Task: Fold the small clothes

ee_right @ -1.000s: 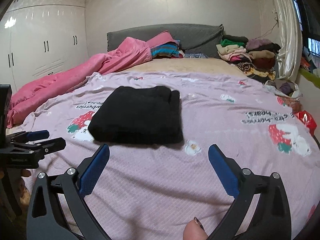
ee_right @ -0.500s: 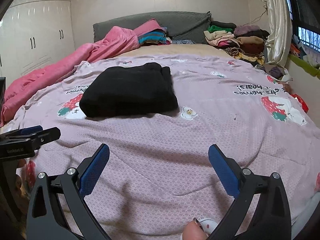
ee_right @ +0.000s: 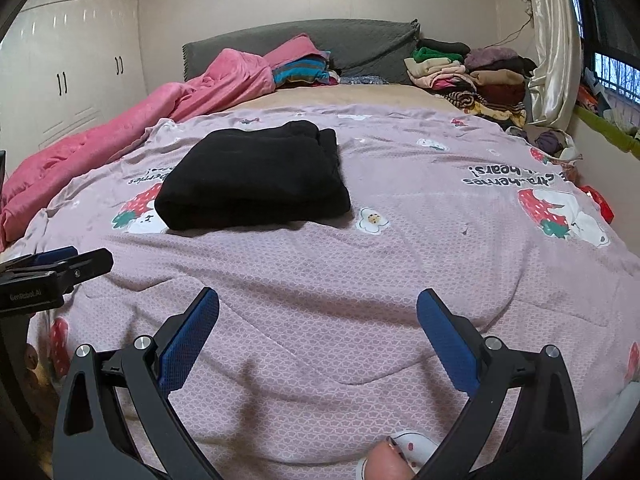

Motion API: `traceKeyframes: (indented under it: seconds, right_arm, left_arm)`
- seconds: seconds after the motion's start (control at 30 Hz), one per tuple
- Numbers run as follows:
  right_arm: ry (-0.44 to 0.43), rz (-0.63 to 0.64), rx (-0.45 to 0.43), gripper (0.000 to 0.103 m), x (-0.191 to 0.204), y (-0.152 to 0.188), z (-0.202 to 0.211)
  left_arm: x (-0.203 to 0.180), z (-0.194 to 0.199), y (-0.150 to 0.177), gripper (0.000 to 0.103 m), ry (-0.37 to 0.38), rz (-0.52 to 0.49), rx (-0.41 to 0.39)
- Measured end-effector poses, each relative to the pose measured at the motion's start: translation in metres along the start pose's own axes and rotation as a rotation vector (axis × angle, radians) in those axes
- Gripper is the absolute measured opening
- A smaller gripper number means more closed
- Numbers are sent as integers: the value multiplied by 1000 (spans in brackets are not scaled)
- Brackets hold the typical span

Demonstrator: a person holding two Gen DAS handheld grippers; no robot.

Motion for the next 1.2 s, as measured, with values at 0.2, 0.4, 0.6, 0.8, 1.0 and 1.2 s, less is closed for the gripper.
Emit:
traceKeyframes:
  seconds: [0.2, 0.4, 0.6, 0.8, 1.0, 1.2]
  right_arm:
    - [-5, 0, -1, 99, 0, 0, 1]
    - [-4, 2, 2, 99, 0, 0, 0]
    - [-6, -2, 0, 99, 0, 0, 0]
    - [-8, 2, 0, 99, 1, 1, 0]
    - [-9, 2, 0, 99, 2, 1, -1]
    - [-11, -2, 0, 99, 3, 0, -1]
  left_arm:
    - [1, 0, 0, 93, -8, 7, -1]
    - [3, 0, 0, 93, -17, 9, 2]
    - [5, 1, 0, 94, -23, 12, 3]
    - [7, 2, 0, 93, -36, 17, 1]
    - [7, 4, 0, 94, -38, 15, -3]
    - [7, 5, 0, 94, -39, 14, -3]
Point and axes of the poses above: each gripper's, at about its wrist camera, not at the fingertips, and z roughly against the way its jaws point, x to its left, y to its underside, the point moved 8 cm from there along -z, roughly the way its jaws point, and after that the axes turned 11 degrees about x, right-handed, at the moved point
